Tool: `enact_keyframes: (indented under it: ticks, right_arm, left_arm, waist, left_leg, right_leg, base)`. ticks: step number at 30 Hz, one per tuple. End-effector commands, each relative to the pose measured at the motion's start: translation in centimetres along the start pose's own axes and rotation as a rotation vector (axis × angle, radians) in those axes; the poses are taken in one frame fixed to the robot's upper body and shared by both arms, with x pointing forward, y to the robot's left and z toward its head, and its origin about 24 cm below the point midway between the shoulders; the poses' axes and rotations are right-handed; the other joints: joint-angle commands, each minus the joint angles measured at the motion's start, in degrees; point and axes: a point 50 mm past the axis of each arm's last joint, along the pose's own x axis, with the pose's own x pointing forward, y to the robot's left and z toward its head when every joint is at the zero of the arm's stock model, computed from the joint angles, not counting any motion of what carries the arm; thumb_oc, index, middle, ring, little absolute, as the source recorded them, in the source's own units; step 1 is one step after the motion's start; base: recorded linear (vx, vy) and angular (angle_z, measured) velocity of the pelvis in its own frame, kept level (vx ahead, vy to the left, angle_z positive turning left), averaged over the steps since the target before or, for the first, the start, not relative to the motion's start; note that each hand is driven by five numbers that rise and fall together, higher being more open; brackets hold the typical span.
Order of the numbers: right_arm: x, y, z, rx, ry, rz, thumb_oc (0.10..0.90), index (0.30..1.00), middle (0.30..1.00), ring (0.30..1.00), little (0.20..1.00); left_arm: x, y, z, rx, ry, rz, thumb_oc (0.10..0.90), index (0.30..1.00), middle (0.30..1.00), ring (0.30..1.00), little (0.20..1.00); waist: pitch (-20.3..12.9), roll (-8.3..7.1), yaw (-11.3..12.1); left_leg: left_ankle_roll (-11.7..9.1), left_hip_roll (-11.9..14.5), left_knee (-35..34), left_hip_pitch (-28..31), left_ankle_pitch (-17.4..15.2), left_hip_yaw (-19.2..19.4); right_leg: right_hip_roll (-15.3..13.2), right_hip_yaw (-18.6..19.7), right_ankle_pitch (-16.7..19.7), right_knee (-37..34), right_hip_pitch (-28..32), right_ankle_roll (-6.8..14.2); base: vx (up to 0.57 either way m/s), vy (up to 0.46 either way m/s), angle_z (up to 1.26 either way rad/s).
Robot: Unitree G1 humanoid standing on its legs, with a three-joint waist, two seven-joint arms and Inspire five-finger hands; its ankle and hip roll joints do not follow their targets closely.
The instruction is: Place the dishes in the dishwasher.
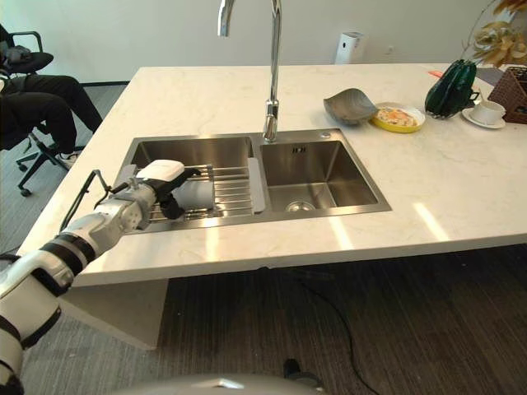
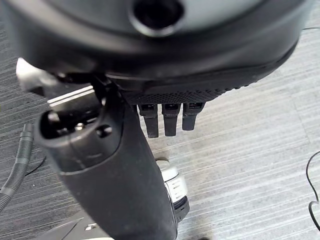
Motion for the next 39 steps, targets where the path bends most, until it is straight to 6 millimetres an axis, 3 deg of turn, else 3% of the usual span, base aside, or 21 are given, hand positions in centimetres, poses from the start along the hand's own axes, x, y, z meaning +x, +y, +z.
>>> enact_keyframes:
  ticks: [1,7,23,37,38,39]
  right_arm:
    - [-0.2,-2.8,3.6,-0.002,-0.100,-0.071,0.800,0.900,0.900,0.900,0.900]
    - [-0.2,-2.6,3.8,-0.016,-0.096,-0.067,0.800,0.900,0.900,0.900,0.900]
    - [-0.2,-2.8,4.0,-0.020,-0.092,-0.073,0.800,0.900,0.900,0.900,0.900]
    - [-0.2,-2.8,4.1,-0.040,-0.065,-0.071,0.800,0.900,0.900,0.900,0.900]
    - [-0.2,-2.8,4.0,-0.040,-0.060,-0.073,0.800,0.900,0.900,0.900,0.900]
    - [-0.2,-2.9,4.0,-0.041,-0.058,-0.075,0.800,0.900,0.900,0.900,0.900]
  left_arm:
    - [1.5,11.8,1.3,0.108,-0.005,0.314,0.800,0.900,0.900,0.900,0.900]
    - [2.1,11.5,0.6,0.132,0.062,0.258,0.800,0.900,0.900,0.900,0.900]
    - [2.6,11.8,1.1,0.150,0.073,0.238,0.800,0.900,0.900,0.900,0.900]
    - [3.4,9.6,0.5,0.184,0.155,0.072,0.800,0.900,0.900,0.900,0.900]
    - [3.4,9.3,0.5,0.182,0.159,0.060,0.693,0.740,0.740,0.740,0.740]
    - [3.4,9.1,0.5,0.184,0.161,0.050,0.518,0.476,0.476,0.476,0.476]
  waist:
    - [2.4,4.11,0.1]
    - [2.4,4.19,-0.2]
    - [2.9,4.15,-0.7]
    - [3.7,4.24,-1.5]
    - [3.7,4.20,-1.5]
    - [3.7,4.14,-1.6]
  left_leg:
    - [1.8,-1.0,0.6,-0.5,-4.5,-2.0]
    - [1.8,-1.0,0.6,-0.4,-4.7,-1.8]
    - [1.8,-1.0,0.6,-0.6,-4.8,-1.8]
    - [2.1,-1.4,0.6,-0.8,-5.1,-0.5]
    - [2.1,-1.3,0.6,-0.7,-5.1,-0.5]
    - [2.1,-1.3,0.6,-0.6,-5.1,-0.4]
  right_leg:
    - [-2.1,-2.7,-3.9,0.9,-0.8,7.0]
    - [-2.1,-2.9,-3.9,0.9,-0.8,6.8]
    - [-2.3,-3.1,-3.8,0.9,-1.1,7.0]
    - [-2.4,-1.9,-3.2,0.9,-1.9,7.1]
    - [-2.4,-1.9,-3.3,0.9,-1.8,7.1]
    - [-2.3,-1.9,-3.3,0.9,-1.8,7.1]
  base:
    - [0.00,0.000,0.00]
    - [0.00,0.000,0.00]
    - [0.00,0.000,0.00]
    - [0.00,0.004,-0.02]
    - [0.01,0.002,-0.05]
    - [0.01,0.003,-0.04]
